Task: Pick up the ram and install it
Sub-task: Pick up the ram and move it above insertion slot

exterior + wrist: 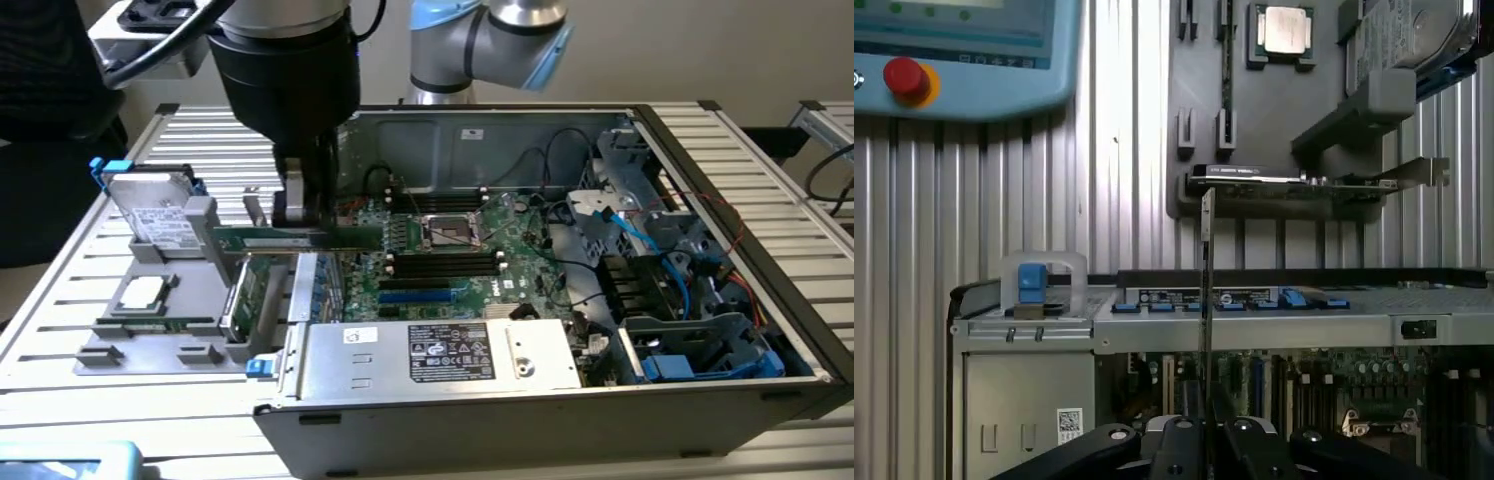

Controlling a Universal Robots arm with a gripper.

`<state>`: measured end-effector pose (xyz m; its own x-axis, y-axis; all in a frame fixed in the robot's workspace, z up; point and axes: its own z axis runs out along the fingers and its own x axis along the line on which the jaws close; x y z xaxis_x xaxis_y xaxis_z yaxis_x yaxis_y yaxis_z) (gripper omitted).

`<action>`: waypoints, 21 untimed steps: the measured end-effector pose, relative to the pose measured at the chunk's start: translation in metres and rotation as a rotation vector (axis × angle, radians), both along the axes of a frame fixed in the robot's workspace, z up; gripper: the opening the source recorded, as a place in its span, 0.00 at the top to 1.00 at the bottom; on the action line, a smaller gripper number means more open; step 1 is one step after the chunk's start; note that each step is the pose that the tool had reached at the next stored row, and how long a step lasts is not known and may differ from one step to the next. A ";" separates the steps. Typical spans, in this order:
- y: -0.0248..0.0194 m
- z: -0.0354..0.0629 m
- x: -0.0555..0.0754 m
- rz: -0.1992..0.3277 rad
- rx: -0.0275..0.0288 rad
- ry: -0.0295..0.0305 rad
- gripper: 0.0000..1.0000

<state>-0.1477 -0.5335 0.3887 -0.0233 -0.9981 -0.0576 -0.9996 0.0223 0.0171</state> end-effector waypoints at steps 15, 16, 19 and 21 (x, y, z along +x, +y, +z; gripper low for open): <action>0.0022 -0.0003 0.068 0.000 -0.0154 0.0000 0.86; 0.0030 -0.0005 0.073 0.000 -0.0172 -0.0001 0.86; 0.0100 -0.0017 0.084 0.000 -0.0232 0.0000 0.86; 0.0169 -0.0032 0.089 0.000 -0.0281 0.0000 0.86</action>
